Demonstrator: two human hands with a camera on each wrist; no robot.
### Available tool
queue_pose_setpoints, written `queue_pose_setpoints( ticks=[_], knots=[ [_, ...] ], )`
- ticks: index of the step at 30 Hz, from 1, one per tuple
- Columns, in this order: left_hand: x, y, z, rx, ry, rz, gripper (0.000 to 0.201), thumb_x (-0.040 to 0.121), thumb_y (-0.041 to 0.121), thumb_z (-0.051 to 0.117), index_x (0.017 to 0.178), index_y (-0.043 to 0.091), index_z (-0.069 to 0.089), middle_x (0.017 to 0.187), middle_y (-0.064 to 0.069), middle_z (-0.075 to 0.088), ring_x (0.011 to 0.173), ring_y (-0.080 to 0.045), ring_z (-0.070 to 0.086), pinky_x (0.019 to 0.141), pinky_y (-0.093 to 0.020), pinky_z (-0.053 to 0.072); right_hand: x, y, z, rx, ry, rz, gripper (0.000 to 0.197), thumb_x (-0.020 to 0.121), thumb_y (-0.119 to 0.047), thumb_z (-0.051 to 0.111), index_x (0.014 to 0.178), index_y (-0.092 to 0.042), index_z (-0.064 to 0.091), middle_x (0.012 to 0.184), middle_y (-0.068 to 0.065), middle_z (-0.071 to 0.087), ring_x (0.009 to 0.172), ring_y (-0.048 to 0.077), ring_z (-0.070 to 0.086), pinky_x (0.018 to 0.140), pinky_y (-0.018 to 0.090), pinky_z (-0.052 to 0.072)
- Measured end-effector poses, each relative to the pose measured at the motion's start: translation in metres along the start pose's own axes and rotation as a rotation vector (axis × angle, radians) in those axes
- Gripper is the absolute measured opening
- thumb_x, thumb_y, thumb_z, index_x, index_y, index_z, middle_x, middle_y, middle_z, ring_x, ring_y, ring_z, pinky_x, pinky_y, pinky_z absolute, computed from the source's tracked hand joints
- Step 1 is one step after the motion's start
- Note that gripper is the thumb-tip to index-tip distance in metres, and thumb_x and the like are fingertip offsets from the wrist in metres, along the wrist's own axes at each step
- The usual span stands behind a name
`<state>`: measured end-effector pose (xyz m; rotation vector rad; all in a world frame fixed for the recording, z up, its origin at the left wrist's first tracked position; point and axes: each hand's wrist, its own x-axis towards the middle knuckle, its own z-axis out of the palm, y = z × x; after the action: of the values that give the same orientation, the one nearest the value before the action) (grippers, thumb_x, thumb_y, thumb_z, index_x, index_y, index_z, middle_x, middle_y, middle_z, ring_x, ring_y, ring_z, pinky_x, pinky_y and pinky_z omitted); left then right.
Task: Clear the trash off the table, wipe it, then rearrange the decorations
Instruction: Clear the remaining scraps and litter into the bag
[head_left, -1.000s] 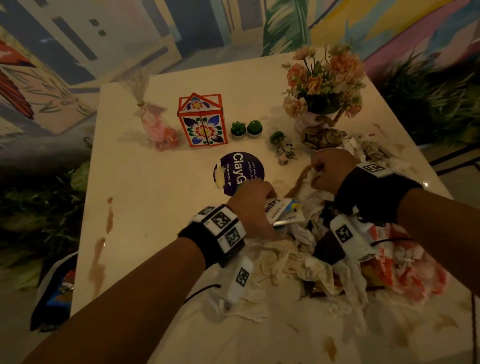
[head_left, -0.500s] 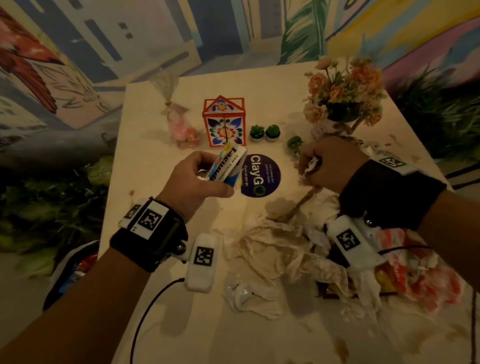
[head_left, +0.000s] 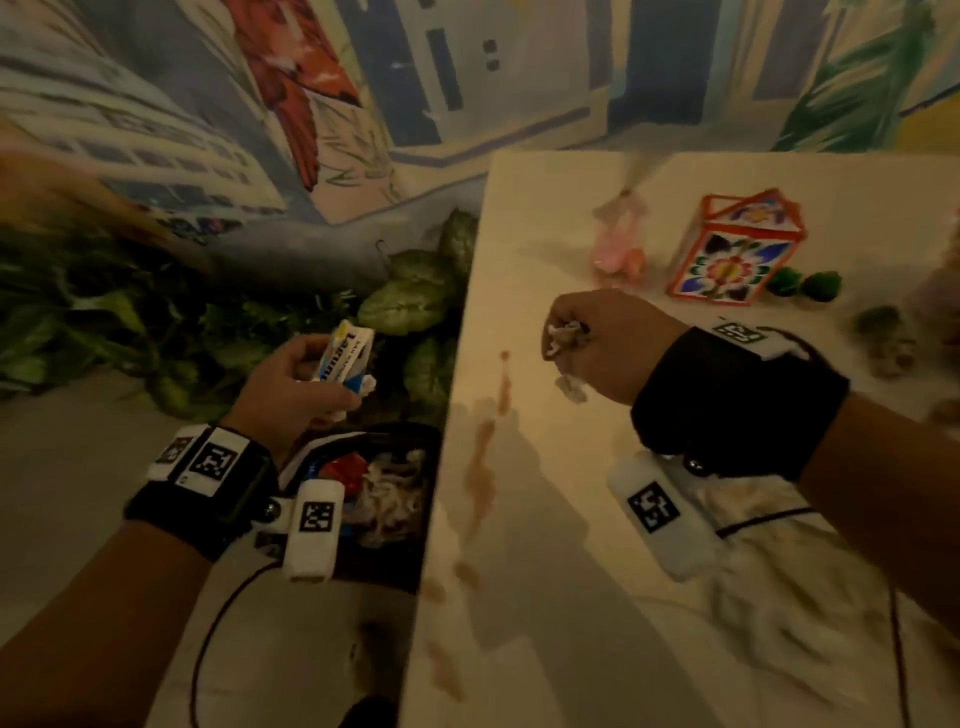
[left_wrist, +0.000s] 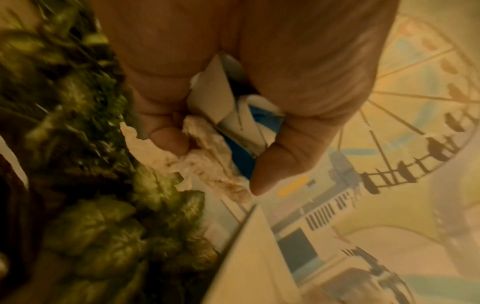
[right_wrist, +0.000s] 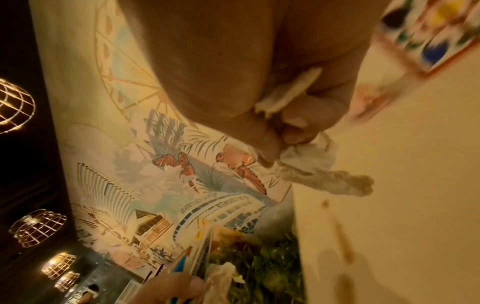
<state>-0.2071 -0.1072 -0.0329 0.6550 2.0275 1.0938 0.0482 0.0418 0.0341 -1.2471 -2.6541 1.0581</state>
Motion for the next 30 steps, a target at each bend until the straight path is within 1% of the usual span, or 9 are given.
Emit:
queue_pose_setpoints(
  ticks=[4, 11, 13, 15, 18, 22, 26, 28, 30],
  knots=[
    [0.042, -0.056, -0.072, 0.078, 0.003, -0.112, 0.068, 0.069, -0.003, 0.075, 0.128, 0.025, 0.054, 0.123, -0.006, 0.058, 0.105, -0.029, 0.057, 0.083, -0.046, 0.053, 0.051, -0.073, 0.079, 0.07, -0.123, -0.001, 0.015, 0.088, 0.001, 0.044, 0.095, -0.001, 0.056, 0.095, 0.009, 0.053, 0.089, 0.024, 0.05, 0.065, 0.025, 0.028],
    [0.099, -0.154, -0.114, 0.289, -0.162, -0.232, 0.071, 0.07, -0.003, 0.076, 0.134, 0.015, 0.049, 0.133, -0.01, 0.052, 0.11, -0.028, 0.052, 0.081, -0.035, 0.047, 0.118, -0.147, 0.226, 0.12, -0.346, 0.172, 0.02, 0.092, -0.008, 0.043, 0.098, -0.003, 0.061, 0.105, 0.013, 0.06, 0.102, 0.029, 0.056, 0.075, 0.024, 0.039],
    [0.113, -0.18, -0.114, 0.332, -0.214, -0.267, 0.073, 0.069, 0.001, 0.078, 0.135, 0.012, 0.047, 0.135, -0.012, 0.051, 0.118, -0.031, 0.051, 0.084, -0.035, 0.047, 0.133, -0.145, 0.266, 0.166, -0.395, 0.275, 0.021, 0.093, -0.019, 0.044, 0.093, -0.005, 0.06, 0.101, 0.012, 0.06, 0.102, 0.027, 0.055, 0.083, 0.027, 0.041],
    [0.124, -0.204, -0.107, 0.414, -0.294, -0.281, 0.08, 0.065, 0.013, 0.083, 0.135, 0.013, 0.045, 0.133, -0.012, 0.052, 0.116, -0.032, 0.053, 0.085, -0.034, 0.048, 0.142, -0.136, 0.297, 0.232, -0.37, 0.413, 0.035, 0.089, -0.032, 0.046, 0.105, -0.005, 0.06, 0.113, 0.012, 0.059, 0.108, 0.029, 0.055, 0.091, 0.03, 0.041],
    [0.136, -0.235, -0.086, 0.556, -0.407, -0.276, 0.094, 0.055, 0.034, 0.082, 0.138, 0.021, 0.039, 0.133, -0.011, 0.048, 0.114, -0.031, 0.053, 0.087, -0.036, 0.05, 0.144, -0.113, 0.329, 0.265, -0.308, 0.63, 0.035, 0.093, -0.023, 0.049, 0.123, -0.008, 0.053, 0.132, 0.013, 0.053, 0.116, 0.031, 0.052, 0.096, 0.032, 0.041],
    [0.144, -0.267, -0.045, 0.601, -0.496, -0.294, 0.091, 0.069, 0.026, 0.079, 0.143, 0.025, 0.026, 0.143, -0.008, 0.031, 0.125, -0.033, 0.044, 0.095, -0.038, 0.045, 0.146, -0.079, 0.36, 0.333, -0.277, 0.783, 0.028, 0.093, -0.02, 0.049, 0.115, -0.006, 0.058, 0.124, 0.015, 0.056, 0.11, 0.034, 0.054, 0.087, 0.032, 0.042],
    [0.149, -0.3, -0.009, 0.703, -0.485, -0.324, 0.102, 0.049, 0.046, 0.077, 0.131, 0.03, 0.019, 0.145, -0.015, 0.029, 0.125, -0.04, 0.041, 0.096, -0.056, 0.044, 0.152, -0.056, 0.396, 0.397, -0.195, 0.851, 0.019, 0.09, -0.018, 0.054, 0.104, -0.008, 0.063, 0.118, 0.019, 0.06, 0.101, 0.034, 0.058, 0.08, 0.028, 0.042],
    [0.152, -0.316, 0.003, 0.825, -0.484, -0.366, 0.106, 0.059, 0.048, 0.078, 0.136, 0.026, 0.009, 0.152, -0.019, 0.01, 0.136, -0.046, 0.022, 0.104, -0.065, 0.028, 0.157, -0.047, 0.415, 0.381, -0.21, 0.818, 0.024, 0.09, -0.02, 0.054, 0.111, -0.009, 0.061, 0.123, 0.015, 0.059, 0.105, 0.032, 0.058, 0.084, 0.027, 0.042],
    [0.152, -0.327, 0.01, 0.923, -0.47, -0.331, 0.1, 0.067, 0.048, 0.076, 0.136, 0.022, 0.008, 0.152, -0.017, 0.012, 0.138, -0.044, 0.019, 0.106, -0.068, 0.02, 0.16, -0.041, 0.432, 0.323, -0.266, 0.778, 0.029, 0.092, -0.018, 0.051, 0.118, -0.007, 0.058, 0.123, 0.015, 0.058, 0.112, 0.033, 0.055, 0.089, 0.03, 0.044]
  ],
)
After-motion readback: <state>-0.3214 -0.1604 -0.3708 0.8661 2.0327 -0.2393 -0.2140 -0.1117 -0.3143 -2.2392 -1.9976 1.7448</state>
